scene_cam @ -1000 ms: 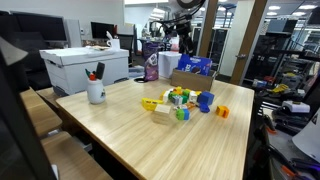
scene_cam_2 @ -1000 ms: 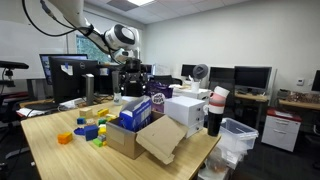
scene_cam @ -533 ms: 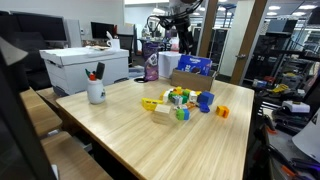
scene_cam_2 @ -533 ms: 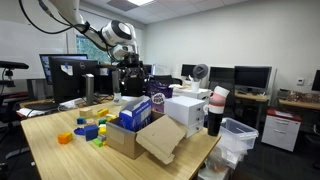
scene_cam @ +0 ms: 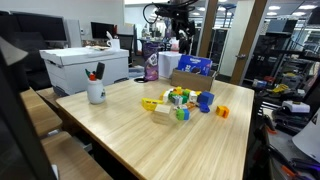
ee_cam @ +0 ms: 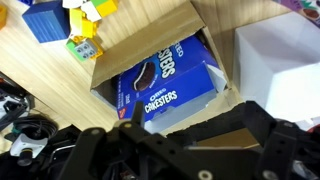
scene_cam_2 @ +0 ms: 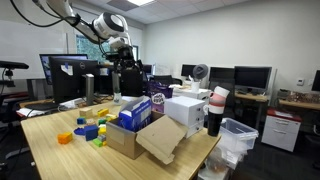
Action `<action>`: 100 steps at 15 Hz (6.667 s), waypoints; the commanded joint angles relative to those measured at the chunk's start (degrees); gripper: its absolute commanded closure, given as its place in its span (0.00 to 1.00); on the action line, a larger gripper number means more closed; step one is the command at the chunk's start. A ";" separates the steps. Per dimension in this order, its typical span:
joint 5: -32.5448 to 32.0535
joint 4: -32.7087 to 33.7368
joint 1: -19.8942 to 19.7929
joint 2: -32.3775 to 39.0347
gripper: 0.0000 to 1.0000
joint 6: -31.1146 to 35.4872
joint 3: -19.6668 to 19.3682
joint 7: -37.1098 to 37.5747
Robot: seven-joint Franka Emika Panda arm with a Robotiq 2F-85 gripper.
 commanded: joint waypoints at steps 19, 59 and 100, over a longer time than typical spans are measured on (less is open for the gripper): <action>1.45 -17.38 -1.69 -9.00 0.00 25.12 3.21 -52.11; 12.76 4.72 1.57 7.28 0.00 5.61 5.44 -117.01; 24.29 35.00 1.29 29.40 0.00 10.61 -4.70 -46.45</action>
